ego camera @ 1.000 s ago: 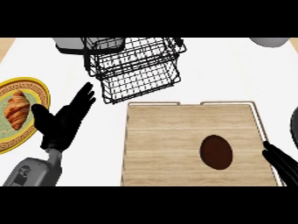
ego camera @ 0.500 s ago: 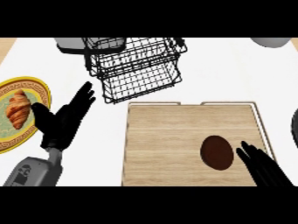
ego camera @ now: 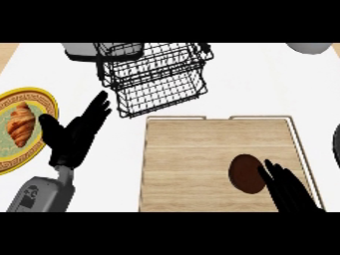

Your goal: Pick the cupcake from the tray and place it in the tiered basket

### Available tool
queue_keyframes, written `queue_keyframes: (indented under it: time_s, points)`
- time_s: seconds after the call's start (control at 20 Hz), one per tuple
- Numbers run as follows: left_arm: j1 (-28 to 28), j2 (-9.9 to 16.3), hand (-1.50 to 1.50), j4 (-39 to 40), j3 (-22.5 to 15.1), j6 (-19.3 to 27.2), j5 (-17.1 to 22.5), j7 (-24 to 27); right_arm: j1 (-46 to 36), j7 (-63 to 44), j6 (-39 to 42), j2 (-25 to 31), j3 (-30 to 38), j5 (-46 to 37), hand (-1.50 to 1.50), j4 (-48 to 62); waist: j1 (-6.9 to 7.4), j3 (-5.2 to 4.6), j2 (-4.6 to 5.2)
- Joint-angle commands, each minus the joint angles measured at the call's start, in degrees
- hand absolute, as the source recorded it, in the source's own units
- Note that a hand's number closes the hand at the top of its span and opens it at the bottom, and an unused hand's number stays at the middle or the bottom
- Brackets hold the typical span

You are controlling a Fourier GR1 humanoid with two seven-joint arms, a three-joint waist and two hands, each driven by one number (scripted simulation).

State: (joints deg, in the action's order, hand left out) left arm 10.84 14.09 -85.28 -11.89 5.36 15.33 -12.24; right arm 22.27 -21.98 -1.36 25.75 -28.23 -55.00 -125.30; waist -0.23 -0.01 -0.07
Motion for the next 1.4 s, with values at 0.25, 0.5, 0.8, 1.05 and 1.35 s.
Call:
queue_keyframes:
  time_s: [0.25,0.5,0.8,1.05,1.35]
  points:
    - [-2.37,-3.5,0.0,-0.77,0.29,-0.11,-4.12,0.2,-0.99,6.82,-5.05,-2.04,5.49,0.43,-1.5,8.87,0.05,0.02,0.03]
    - [2.46,-2.59,0.0,6.29,5.42,-5.58,-2.46,2.16,-4.2,6.44,-2.42,-4.71,7.34,2.38,-1.5,8.62,-0.05,0.01,0.09]
    - [-1.72,-3.27,0.0,-3.36,5.36,-4.0,-3.37,-4.24,-3.26,8.16,-7.58,-9.52,3.85,-3.05,-1.5,14.54,0.11,0.02,0.0]
    - [0.46,-6.42,0.0,4.77,5.76,-5.11,-6.32,2.0,-11.82,9.8,-2.11,-10.74,9.31,1.63,-1.5,20.31,0.1,0.01,0.09]
    - [-1.66,-7.23,0.0,-2.33,5.65,-4.64,-6.93,-1.92,-7.4,15.4,-7.23,-11.56,11.01,2.59,-1.5,24.03,0.07,0.02,0.02]
